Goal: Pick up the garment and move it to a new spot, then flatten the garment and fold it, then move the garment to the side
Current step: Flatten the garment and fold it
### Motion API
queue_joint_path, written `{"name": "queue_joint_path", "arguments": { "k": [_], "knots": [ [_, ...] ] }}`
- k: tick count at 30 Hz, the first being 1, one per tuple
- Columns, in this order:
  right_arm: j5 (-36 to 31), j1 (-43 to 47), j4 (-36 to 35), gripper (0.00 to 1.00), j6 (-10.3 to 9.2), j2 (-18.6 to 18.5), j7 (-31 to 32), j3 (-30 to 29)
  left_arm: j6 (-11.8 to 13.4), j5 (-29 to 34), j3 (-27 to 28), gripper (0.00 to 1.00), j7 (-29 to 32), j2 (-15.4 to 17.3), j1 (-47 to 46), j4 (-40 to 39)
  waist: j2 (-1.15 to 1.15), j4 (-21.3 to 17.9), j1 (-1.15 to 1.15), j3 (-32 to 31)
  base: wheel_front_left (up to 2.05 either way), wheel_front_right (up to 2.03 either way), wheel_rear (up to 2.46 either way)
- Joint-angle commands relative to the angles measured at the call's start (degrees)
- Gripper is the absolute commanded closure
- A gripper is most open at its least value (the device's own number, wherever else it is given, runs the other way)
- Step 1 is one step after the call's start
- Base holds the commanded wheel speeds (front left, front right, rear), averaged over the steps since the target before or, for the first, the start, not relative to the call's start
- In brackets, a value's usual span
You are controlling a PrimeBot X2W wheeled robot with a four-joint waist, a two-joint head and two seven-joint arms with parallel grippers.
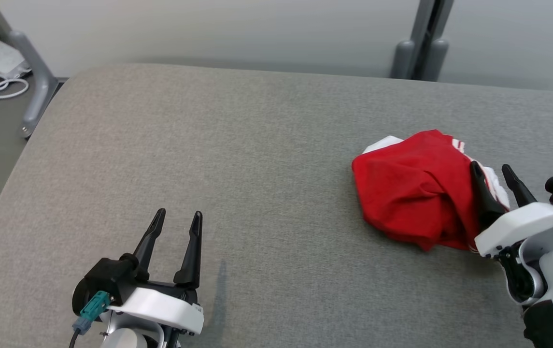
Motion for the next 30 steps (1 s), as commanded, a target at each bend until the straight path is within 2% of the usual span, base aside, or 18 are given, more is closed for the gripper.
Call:
{"name": "queue_joint_path", "arguments": {
  "k": [1, 7, 8, 9, 10, 15, 19, 25, 30],
  "knots": [
    [2.7, -1.7, 1.4, 0.00, -0.01, -1.3, 1.4, 1.5, 0.3, -0.1, -0.2, 0.00, -0.2, 0.3, -1.3, 0.1, 0.00, 1.6, 0.00, 1.2, 0.00, 0.00, 0.00],
    [10.7, -4.9, 6.0, 0.00, 0.00, -4.0, 7.5, 6.6, 0.8, -0.7, -0.9, 0.00, -0.2, 0.2, -1.7, 0.4, 0.00, 3.6, 0.00, 1.7, 0.00, 0.00, 0.00],
    [11.8, -5.2, 6.2, 0.24, 0.00, -4.3, 8.2, 7.5, 0.9, -0.8, -0.9, 0.00, -0.2, 0.3, -1.8, 0.4, 0.00, 3.8, 0.00, 1.7, 0.00, 0.00, 0.00],
    [12.9, -5.5, 6.2, 0.68, 0.00, -4.6, 8.6, 8.3, 1.0, -0.8, -1.0, 0.00, -0.2, 0.2, -1.8, 0.4, 0.00, 4.0, 0.00, 1.7, 0.00, 0.00, 0.00],
    [13.5, -5.8, 5.9, 1.00, 0.00, -4.9, 8.4, 9.3, 1.1, -0.9, -1.0, 0.00, -0.2, 0.2, -1.9, 0.4, 0.00, 4.1, 0.00, 1.7, 0.00, 0.00, 0.00],
    [16.0, -6.7, 4.4, 1.00, 0.00, -7.1, 4.6, 13.1, 1.3, -1.2, -1.0, 0.00, -0.2, 0.3, -1.8, 0.6, 0.00, 4.2, 0.00, 1.2, 0.00, 0.00, 0.00],
    [16.9, -8.3, 5.6, 1.00, 0.00, -8.6, 0.2, 13.5, 1.4, -1.2, -0.6, 0.00, -0.2, 0.3, -1.3, 0.8, 0.00, 3.8, 0.00, 0.0, 0.00, 0.00, 0.00],
    [16.3, -11.7, 8.0, 1.00, 0.00, -11.8, -4.3, 10.1, 1.2, -1.1, -0.3, 0.00, -0.2, 0.3, -0.3, 0.9, 0.00, 2.7, 0.00, -2.1, 0.00, 0.00, 0.00],
    [12.7, -16.4, 8.6, 1.00, 0.00, -15.6, -5.5, 3.1, 1.3, -1.2, -0.3, 0.00, -0.2, 0.3, 0.7, 1.0, 0.00, 1.7, 0.00, -4.2, 0.00, 0.00, 0.00]
  ]
}}
